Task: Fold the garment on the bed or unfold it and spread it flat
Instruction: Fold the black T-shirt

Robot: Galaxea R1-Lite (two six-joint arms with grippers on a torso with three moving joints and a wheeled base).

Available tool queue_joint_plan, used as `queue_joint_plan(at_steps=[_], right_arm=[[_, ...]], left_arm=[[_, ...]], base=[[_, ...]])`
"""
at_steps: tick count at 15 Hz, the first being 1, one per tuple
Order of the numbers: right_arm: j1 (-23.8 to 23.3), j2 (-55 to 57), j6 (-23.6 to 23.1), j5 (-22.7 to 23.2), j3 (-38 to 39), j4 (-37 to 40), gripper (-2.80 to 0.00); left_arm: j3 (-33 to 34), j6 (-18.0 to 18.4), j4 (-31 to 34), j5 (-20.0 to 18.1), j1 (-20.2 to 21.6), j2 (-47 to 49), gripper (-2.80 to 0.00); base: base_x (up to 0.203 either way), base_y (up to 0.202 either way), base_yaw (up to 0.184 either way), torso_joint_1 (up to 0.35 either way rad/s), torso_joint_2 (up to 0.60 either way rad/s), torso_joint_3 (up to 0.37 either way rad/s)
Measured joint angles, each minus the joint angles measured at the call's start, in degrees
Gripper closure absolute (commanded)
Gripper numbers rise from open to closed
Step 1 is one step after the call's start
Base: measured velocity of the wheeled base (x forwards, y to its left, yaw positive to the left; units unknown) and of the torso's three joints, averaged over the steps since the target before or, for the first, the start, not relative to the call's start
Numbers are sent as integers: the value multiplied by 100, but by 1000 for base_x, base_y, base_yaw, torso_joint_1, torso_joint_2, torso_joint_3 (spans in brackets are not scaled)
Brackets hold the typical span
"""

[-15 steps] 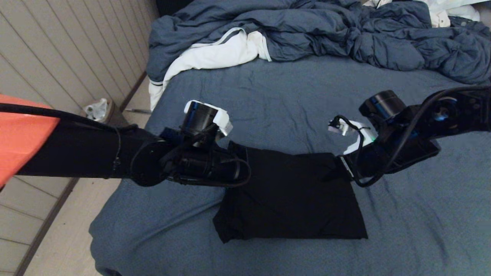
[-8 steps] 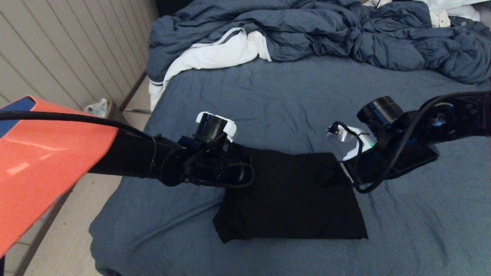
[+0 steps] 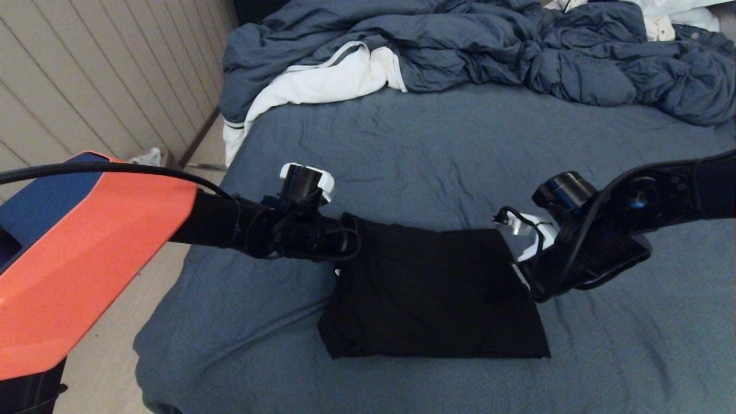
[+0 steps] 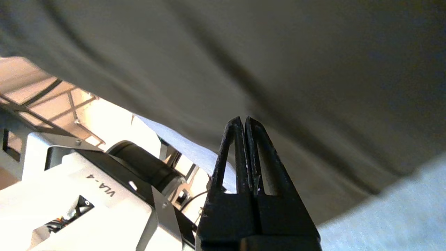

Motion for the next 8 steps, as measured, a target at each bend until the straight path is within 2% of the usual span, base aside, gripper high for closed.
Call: queue_joint_plan(at_steps=[5,8], right_arm=[[-481,-146,-35,-13,557,-481,0],[-741,-288,-93,-13,718,-496,0]], left_arm=[[-43,41,155,-42,265,-100,0],[-31,36,226,-123,361,-224,0]], base=[[0,0,0,0,0,0],[0,0,0,0,0,0]])
